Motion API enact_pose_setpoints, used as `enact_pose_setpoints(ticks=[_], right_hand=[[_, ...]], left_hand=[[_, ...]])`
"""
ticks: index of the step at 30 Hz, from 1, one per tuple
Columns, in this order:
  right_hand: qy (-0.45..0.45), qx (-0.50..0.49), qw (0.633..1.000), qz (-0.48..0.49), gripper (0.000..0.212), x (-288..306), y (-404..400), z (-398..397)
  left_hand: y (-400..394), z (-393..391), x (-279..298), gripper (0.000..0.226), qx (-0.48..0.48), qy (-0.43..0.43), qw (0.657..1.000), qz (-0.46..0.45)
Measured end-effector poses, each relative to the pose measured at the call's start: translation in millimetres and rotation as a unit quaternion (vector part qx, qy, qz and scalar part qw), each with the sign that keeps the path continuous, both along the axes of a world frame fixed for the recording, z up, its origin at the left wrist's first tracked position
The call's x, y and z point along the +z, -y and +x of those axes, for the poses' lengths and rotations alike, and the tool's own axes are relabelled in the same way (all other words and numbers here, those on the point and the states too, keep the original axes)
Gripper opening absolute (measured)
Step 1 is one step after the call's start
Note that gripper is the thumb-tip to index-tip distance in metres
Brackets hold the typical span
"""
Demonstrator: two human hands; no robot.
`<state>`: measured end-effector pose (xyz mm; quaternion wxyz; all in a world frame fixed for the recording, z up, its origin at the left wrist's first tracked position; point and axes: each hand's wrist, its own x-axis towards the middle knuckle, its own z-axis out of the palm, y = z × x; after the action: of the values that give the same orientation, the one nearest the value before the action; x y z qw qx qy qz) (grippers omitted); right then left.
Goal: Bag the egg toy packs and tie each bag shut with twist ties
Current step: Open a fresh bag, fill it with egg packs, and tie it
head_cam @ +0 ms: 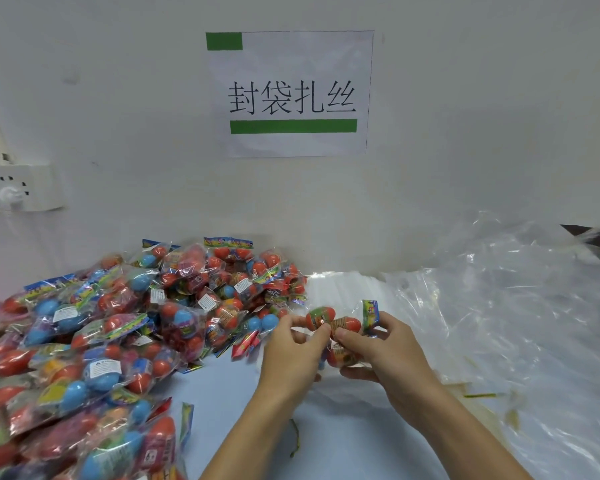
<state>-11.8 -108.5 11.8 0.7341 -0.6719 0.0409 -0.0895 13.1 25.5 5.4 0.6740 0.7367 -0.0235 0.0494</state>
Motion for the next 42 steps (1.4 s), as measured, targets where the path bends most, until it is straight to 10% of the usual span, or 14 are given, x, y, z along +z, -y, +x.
enact_pose_setpoints(ticks=[10, 15, 20, 30, 42], right_hand=[[0.029, -0.038, 0.999, 0.01, 0.014, -8.1, -3.7, 8.9], [0.04, -0.087, 0.995, -0.013, 0.013, -13.2, -3.3, 11.9], [0.042, -0.098, 0.994, -0.032, 0.015, -15.5, -3.9, 14.0], [0.049, -0.132, 0.988, -0.063, 0.016, -23.3, -0.5, 19.8], [0.084, -0.087, 0.989, -0.081, 0.031, -19.4, -13.2, 12.8]], left_hand=[[7.1, 0.5, -1.1, 0.015, 0.054, 0.042, 0.998, 0.003], [-13.9, 11.0, -6.7, 0.021, 0.201, 0.035, 0.943, 0.264], [-24.2, 10.0, -8.9, 0.035, 0.138, -0.072, 0.9, 0.407], [-16.4, -1.6, 8.8, 0.016, 0.284, 0.203, 0.898, 0.268], [12.2, -3.2, -0.4, 0.047, 0.058, 0.281, 0.952, 0.106]])
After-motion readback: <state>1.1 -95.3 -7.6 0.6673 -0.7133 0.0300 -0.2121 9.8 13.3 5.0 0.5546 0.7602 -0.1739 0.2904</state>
